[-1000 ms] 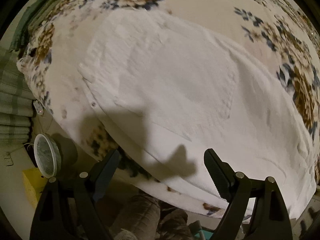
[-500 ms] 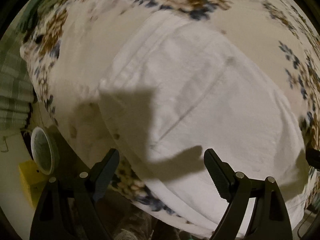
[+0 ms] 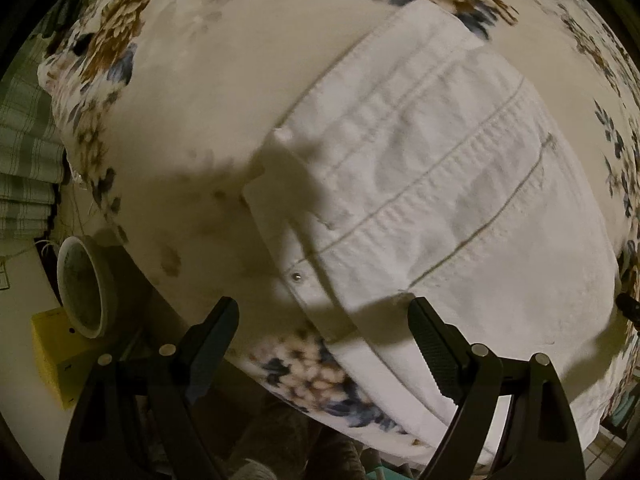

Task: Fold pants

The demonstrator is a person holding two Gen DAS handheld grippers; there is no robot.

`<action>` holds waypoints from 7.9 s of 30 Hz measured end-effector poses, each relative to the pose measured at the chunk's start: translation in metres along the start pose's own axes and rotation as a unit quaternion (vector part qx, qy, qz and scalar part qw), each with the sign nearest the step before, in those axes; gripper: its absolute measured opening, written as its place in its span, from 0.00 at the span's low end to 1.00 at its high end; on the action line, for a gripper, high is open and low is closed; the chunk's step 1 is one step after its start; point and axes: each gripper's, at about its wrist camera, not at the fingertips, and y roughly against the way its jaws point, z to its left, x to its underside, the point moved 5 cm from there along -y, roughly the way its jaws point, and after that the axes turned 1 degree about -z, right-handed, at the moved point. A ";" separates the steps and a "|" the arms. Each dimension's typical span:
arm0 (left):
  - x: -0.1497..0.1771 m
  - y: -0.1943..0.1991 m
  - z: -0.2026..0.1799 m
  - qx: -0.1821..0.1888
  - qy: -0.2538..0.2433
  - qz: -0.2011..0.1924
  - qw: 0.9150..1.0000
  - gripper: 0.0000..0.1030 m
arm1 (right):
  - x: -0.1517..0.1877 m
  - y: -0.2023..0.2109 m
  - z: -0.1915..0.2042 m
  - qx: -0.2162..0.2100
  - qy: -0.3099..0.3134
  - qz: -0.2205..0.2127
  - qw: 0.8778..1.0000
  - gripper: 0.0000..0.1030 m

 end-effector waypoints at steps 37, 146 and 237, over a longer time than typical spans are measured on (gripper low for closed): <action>-0.067 0.015 0.067 0.132 0.106 -0.076 0.983 0.12 | 0.296 -0.069 -0.026 -0.131 -0.401 -0.013 0.907 0.05; 0.158 -0.044 -0.315 0.041 -0.300 0.015 0.953 1.00 | 0.371 0.046 -0.496 -0.289 -0.491 -0.466 0.677 0.53; 0.053 0.043 -0.196 0.205 -0.239 -0.012 0.949 1.00 | 0.261 0.013 -0.118 -0.059 -0.231 -0.186 0.953 0.87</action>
